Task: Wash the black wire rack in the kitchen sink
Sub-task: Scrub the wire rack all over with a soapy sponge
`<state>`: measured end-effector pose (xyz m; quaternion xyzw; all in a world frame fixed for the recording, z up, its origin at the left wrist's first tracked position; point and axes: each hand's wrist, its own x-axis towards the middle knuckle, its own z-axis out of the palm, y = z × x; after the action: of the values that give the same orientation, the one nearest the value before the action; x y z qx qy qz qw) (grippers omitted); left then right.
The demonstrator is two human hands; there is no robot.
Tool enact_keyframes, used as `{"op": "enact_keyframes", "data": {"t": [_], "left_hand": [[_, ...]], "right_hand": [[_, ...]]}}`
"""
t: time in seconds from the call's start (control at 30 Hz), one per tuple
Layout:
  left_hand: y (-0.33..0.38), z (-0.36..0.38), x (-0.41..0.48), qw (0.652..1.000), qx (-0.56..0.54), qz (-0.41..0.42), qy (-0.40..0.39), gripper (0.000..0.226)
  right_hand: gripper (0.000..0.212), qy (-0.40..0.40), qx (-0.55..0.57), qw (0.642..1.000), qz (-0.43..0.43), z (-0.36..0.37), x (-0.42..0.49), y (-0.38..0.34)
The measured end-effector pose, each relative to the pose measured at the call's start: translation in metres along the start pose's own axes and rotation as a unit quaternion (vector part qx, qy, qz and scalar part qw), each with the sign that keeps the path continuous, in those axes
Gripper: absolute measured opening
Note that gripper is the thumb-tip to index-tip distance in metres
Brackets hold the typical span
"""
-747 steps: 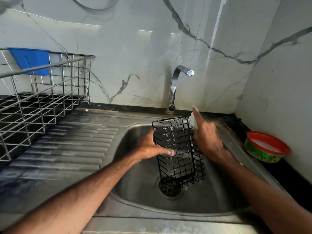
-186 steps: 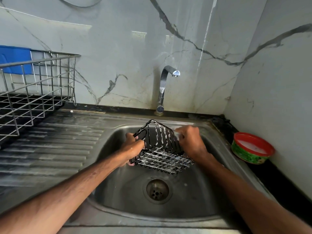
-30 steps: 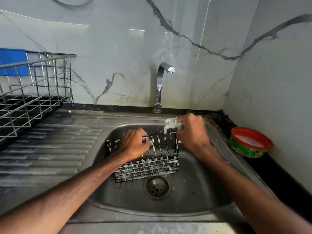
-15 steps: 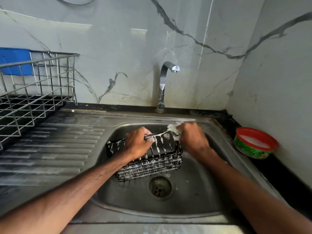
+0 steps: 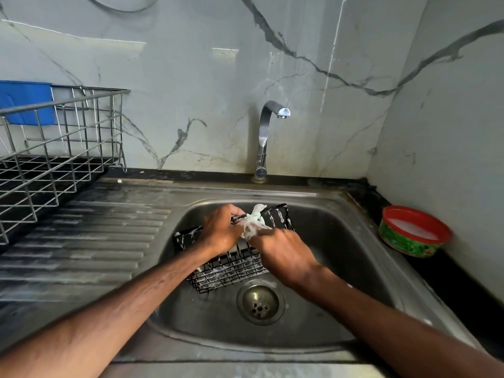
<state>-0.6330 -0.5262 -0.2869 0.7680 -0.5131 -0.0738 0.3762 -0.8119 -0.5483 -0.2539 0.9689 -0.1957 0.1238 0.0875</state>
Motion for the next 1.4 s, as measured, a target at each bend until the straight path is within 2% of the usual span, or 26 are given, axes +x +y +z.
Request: {"op": "enact_keyframes", "data": {"t": [0.13,0.2,0.27,0.37,0.43,0.53,0.63,0.7,0.8,0.93,1.0,1.1,1.17,1.27,1.4], "left_hand": [[-0.002,-0.001,0.003,1.0,-0.017,-0.001,-0.011,0.01],[0.002,-0.003,0.001,1.0,-0.027,-0.003,-0.009,0.006],[0.004,-0.004,-0.001,0.999,-0.042,-0.014,-0.011,0.009],[0.005,-0.006,-0.005,0.998,-0.049,-0.022,-0.011,0.027],[0.005,-0.006,-0.005,0.999,-0.044,-0.014,-0.005,0.028],[0.008,-0.007,-0.008,0.998,-0.056,-0.018,-0.005,0.021],[0.01,-0.009,-0.009,0.997,-0.071,-0.027,0.003,0.018],[0.011,-0.009,-0.008,0.997,-0.074,-0.033,0.009,0.02],[0.008,-0.011,-0.007,0.994,-0.097,-0.052,0.013,0.016],[0.005,-0.01,-0.005,0.986,-0.139,-0.087,0.023,0.008],[0.008,-0.011,-0.005,0.982,-0.157,-0.099,0.02,0.021],[0.006,-0.009,-0.003,0.982,-0.151,-0.113,0.009,0.016],[-0.003,-0.007,0.001,0.984,-0.133,-0.119,0.018,0.006],[-0.038,0.004,0.017,0.985,-0.098,-0.138,0.025,0.028],[-0.051,0.013,0.027,0.974,-0.145,-0.174,0.026,0.035]], "right_hand": [[0.036,-0.032,-0.009,0.998,-0.055,0.0,-0.002,0.0],[0.032,-0.026,0.022,0.998,-0.059,0.0,0.0,0.001],[0.031,-0.001,0.071,0.997,-0.034,-0.001,0.003,0.014],[0.028,0.045,0.128,0.991,-0.007,-0.002,0.005,0.047],[0.022,0.075,0.152,0.985,0.02,-0.003,0.003,0.065],[0.03,0.111,0.157,0.978,0.075,0.001,0.001,0.085],[0.054,0.126,0.182,0.964,0.149,0.007,-0.002,0.092],[0.031,0.129,0.201,0.956,0.171,0.003,-0.001,0.087],[0.017,0.108,0.141,0.971,0.162,-0.01,0.001,0.059],[0.022,0.094,0.034,0.99,0.098,-0.022,0.0,0.028],[0.03,0.083,0.035,0.993,0.071,-0.022,0.0,0.028],[0.029,0.092,0.067,0.991,0.069,-0.021,0.001,0.038],[0.03,0.118,0.102,0.98,0.12,-0.017,0.003,0.052],[0.036,0.183,0.211,0.935,0.217,-0.006,0.002,0.073],[0.034,0.18,0.276,0.902,0.277,-0.004,0.001,0.076]]}}
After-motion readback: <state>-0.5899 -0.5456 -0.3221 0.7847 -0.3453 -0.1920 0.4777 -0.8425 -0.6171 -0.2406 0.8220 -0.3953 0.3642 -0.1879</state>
